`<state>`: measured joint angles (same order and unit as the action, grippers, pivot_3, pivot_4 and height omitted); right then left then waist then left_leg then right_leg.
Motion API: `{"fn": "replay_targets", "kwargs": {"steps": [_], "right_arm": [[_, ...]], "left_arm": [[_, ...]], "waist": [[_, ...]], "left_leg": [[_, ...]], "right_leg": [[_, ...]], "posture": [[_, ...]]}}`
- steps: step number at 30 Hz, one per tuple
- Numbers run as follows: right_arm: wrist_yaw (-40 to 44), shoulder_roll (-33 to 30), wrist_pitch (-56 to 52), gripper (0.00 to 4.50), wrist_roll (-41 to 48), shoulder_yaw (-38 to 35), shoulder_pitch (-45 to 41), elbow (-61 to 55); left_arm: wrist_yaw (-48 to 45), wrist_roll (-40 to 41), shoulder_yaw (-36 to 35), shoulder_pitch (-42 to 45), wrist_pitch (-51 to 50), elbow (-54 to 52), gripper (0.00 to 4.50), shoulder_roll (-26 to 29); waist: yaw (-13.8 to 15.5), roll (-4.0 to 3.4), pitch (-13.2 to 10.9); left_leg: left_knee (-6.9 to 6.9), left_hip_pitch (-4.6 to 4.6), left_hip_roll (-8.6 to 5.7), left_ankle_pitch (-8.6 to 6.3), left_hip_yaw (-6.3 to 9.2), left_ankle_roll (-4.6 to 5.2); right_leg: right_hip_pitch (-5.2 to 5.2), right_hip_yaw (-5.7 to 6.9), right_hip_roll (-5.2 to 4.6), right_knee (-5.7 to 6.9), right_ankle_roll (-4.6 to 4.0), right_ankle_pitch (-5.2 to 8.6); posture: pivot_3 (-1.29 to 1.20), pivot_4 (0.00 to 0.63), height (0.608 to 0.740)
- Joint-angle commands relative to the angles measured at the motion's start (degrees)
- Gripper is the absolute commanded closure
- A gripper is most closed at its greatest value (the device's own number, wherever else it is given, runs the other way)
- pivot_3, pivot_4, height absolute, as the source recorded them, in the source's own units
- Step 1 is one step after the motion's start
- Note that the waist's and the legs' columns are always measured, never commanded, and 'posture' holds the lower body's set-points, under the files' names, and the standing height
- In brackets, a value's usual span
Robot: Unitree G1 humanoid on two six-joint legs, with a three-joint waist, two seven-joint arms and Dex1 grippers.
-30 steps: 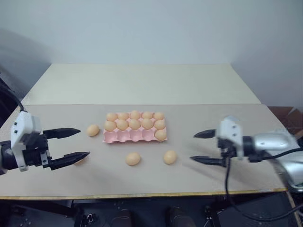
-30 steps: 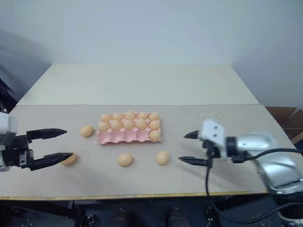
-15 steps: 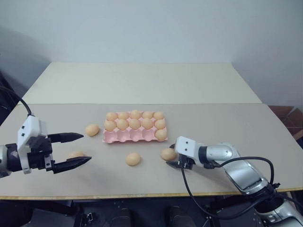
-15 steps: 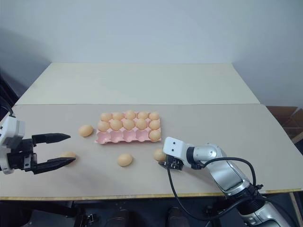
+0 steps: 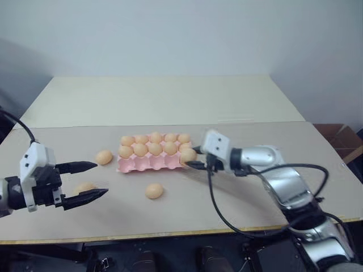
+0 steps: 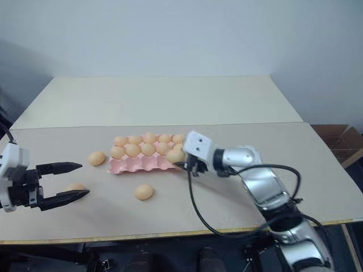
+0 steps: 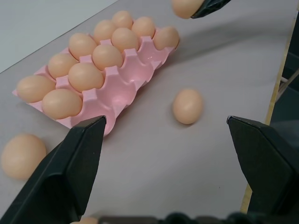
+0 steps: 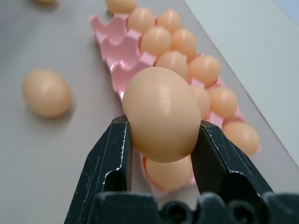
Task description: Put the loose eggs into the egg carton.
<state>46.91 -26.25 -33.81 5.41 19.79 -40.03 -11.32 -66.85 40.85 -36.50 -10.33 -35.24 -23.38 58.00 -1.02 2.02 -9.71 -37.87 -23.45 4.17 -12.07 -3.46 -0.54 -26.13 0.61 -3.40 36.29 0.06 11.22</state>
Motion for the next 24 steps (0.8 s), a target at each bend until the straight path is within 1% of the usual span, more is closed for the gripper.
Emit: {"fn": "replay_targets", "kwargs": {"steps": [1, 5, 9, 13, 14, 17, 21, 24], "right_arm": [[-3.1, 2.8, 1.4, 2.84, -3.4, 1.7, -3.0, 5.0], [-2.7, 4.1, 2.1, 2.84, -5.9, 4.2, -4.4, 7.8], [-2.2, 5.0, 2.9, 1.59, -7.0, 5.2, -4.5, 8.7], [-2.6, 5.4, 2.3, 0.17, -6.2, 2.9, -4.3, 8.7], [-2.1, 5.1, 2.1, 0.05, -4.7, 1.3, -3.9, 8.0], [0.6, 2.6, 1.5, 0.05, 0.4, -4.6, -1.6, 4.9], [6.4, -5.1, 1.6, 0.05, 7.8, -13.8, 3.5, -1.3], [12.7, -12.1, 1.4, 0.05, 15.0, -21.4, 8.6, -6.1]], "left_arm": [[0.4, 0.7, -2.3, -0.3, 0.1, -1.8, 0.00, -0.2], [0.5, 0.7, -2.5, -0.5, 0.2, -2.0, 0.00, -0.2], [0.6, 0.6, -2.2, -0.5, 0.4, -2.0, 0.00, -0.1], [0.5, 0.6, -1.3, 0.6, 0.6, -1.3, 0.00, 0.3], [0.4, 0.6, -1.2, 0.8, 0.6, -1.2, 0.00, 0.4], [0.1, 0.5, -0.9, 1.3, 0.4, -1.0, 0.00, 0.6], [-0.3, 0.2, -0.8, 1.5, 0.7, -0.2, 0.00, 0.6], [-1.2, -0.4, -0.9, 1.5, 1.3, 0.9, 0.00, 1.0]], "waist": [[0.0, 0.00, 0.0], [0.4, 0.00, 0.0], [0.2, 0.00, 0.0], [0.2, 0.00, 0.0], [0.2, 0.00, 0.0], [0.5, 0.00, 0.0], [0.9, 0.00, 0.0], [1.0, 0.00, 0.0]], "left_leg": [[0.00, -0.01, 0.00, 0.01, 0.00, -0.01], [0.00, -0.09, -0.02, 0.01, -0.03, -0.02], [0.00, -0.15, -0.01, 0.01, -0.06, -0.02], [0.00, -0.12, 0.02, 0.01, -0.05, -0.02], [0.00, -0.11, 0.02, 0.01, -0.05, -0.02], [0.00, -0.11, 0.02, 0.02, -0.05, -0.04], [0.00, -0.17, 0.01, 0.02, -0.06, -0.04], [0.01, -0.19, 0.00, 0.01, -0.07, -0.04]], "right_leg": [[-0.01, 0.00, 0.00, -0.01, -0.04, -0.01], [-0.01, 0.00, -0.06, -0.09, -0.05, -0.03], [-0.04, -0.01, -0.05, -0.13, -0.01, -0.06], [-0.06, 0.00, -0.02, -0.07, -0.01, -0.06], [-0.06, 0.00, -0.02, -0.06, -0.01, -0.06], [-0.04, 0.00, -0.02, -0.07, -0.03, -0.07], [-0.02, 0.02, -0.05, -0.18, -0.02, -0.07], [-0.04, 0.01, -0.05, -0.22, 0.00, -0.07]], "posture": [[0.00, 0.150, 0.740], [0.00, 0.150, 0.740], [0.00, 0.150, 0.740], [0.00, 0.150, 0.740], [0.00, 0.150, 0.740], [0.00, 0.150, 0.740], [0.00, 0.150, 0.740], [0.00, 0.150, 0.740]]}}
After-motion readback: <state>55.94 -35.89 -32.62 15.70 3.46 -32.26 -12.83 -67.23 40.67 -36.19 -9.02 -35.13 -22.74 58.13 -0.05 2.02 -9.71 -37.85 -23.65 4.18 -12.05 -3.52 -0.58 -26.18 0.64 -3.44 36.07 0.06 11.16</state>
